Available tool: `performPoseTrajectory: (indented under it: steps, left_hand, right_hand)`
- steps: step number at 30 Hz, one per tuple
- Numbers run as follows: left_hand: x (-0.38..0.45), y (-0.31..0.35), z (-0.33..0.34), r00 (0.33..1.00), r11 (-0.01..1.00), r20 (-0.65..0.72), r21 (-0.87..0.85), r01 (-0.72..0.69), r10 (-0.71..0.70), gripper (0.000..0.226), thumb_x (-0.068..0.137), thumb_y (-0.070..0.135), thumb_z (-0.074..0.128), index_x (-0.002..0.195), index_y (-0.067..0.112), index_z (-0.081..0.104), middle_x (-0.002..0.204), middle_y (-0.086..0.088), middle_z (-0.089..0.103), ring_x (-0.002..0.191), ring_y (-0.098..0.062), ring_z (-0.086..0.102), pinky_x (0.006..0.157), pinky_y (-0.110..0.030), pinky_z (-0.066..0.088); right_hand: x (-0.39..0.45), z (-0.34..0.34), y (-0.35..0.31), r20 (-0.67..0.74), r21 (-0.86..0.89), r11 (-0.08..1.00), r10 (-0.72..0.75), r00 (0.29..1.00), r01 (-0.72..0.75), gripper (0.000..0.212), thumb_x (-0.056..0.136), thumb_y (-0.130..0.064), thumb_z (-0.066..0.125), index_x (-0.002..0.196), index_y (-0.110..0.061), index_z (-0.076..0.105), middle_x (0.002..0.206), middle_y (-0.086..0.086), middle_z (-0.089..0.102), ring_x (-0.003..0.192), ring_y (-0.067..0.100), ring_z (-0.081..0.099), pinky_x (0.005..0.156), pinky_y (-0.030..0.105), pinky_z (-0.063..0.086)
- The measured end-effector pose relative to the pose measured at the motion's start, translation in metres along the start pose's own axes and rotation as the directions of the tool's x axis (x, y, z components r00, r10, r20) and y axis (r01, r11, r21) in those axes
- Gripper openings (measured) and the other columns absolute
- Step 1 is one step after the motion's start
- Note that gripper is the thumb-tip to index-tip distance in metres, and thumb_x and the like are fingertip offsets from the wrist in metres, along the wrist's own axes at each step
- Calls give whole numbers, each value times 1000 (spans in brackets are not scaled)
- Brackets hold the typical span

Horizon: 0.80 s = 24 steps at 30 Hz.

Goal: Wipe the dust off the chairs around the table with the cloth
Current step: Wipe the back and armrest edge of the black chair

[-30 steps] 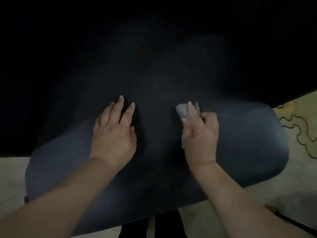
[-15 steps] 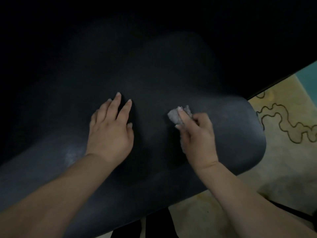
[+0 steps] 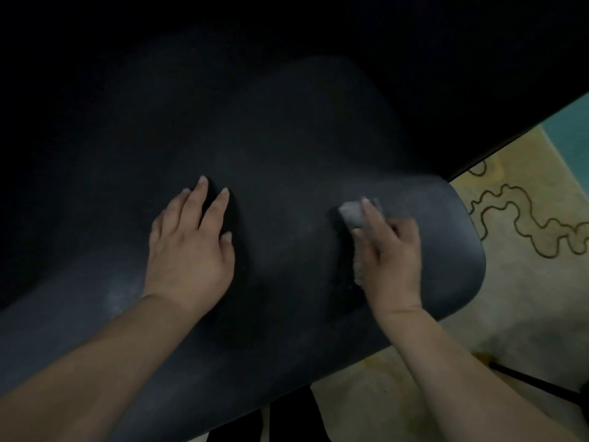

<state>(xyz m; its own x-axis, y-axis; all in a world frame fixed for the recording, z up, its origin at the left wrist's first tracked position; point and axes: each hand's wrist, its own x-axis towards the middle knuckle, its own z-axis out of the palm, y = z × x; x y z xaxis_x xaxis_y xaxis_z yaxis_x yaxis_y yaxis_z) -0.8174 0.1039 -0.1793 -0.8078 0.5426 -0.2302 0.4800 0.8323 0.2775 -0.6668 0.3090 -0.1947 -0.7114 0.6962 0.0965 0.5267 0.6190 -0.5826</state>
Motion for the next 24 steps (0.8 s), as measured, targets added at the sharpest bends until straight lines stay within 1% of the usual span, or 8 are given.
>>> performPoseTrajectory:
  steps: [3,5,8,10,12,15,20,24]
  left_hand:
    - [-4,-2,-1,1000,1000,10,4,-11,11,58,95,28,48,150,23,30,160,-3,16,144,-26,14,116,-47,15]
    - [-8,-4,-1,1000,1000,13,1,-15,15,58,95,29,47,150,24,30,160,-3,16,145,-26,13,116,-47,14]
    - [-15,-7,0,1000,1000,16,2,-17,17,57,96,29,46,150,23,29,160,-3,16,145,-26,13,116,-48,15]
    - [-19,-10,0,1000,1000,15,4,-17,17,57,95,29,47,150,23,30,160,-4,16,144,-26,14,115,-50,17]
    - [-24,-14,-1,1000,1000,14,6,-23,23,57,95,28,48,149,22,32,160,-5,18,144,-27,16,115,-51,18]
    - [-30,-20,-1,1000,999,18,21,-26,26,58,94,29,48,149,23,31,160,-4,18,144,-27,16,115,-50,18]
    - [-38,-22,2,999,1000,16,13,-28,28,59,94,29,49,150,22,31,160,-4,17,144,-27,16,115,-50,18]
    - [-42,-24,3,999,999,12,16,-34,33,59,94,30,50,149,22,32,160,-4,17,144,-27,15,114,-50,18]
  right_hand:
    - [-21,6,-6,-70,40,992,126,990,-123,39,93,-12,57,132,-18,57,103,9,47,91,15,46,85,15,38]
    - [-43,22,-31,-67,129,989,87,994,-78,41,89,-4,62,128,-16,60,101,9,48,89,21,52,85,32,48]
    - [-61,36,-49,34,119,992,-53,998,48,46,84,-2,68,128,-15,62,99,10,51,87,21,52,81,31,49]
    - [-57,32,-31,-24,85,995,-57,998,59,24,88,-16,68,111,-22,71,90,7,53,77,25,53,72,38,48]
    - [-51,18,-11,-153,-92,996,-5,988,-9,12,91,-25,67,102,-27,70,89,-3,51,78,17,51,75,35,44]
    - [-62,16,0,-205,-90,992,74,976,-94,28,93,-26,59,121,-28,62,99,-5,48,89,8,46,84,25,39]
    - [-90,49,-63,98,55,986,-163,982,158,37,90,-23,54,126,-25,61,101,13,55,88,24,49,76,36,47]
    - [-67,31,-36,53,-27,975,-219,974,220,38,89,-20,55,126,-20,63,97,15,57,84,31,54,74,38,48]
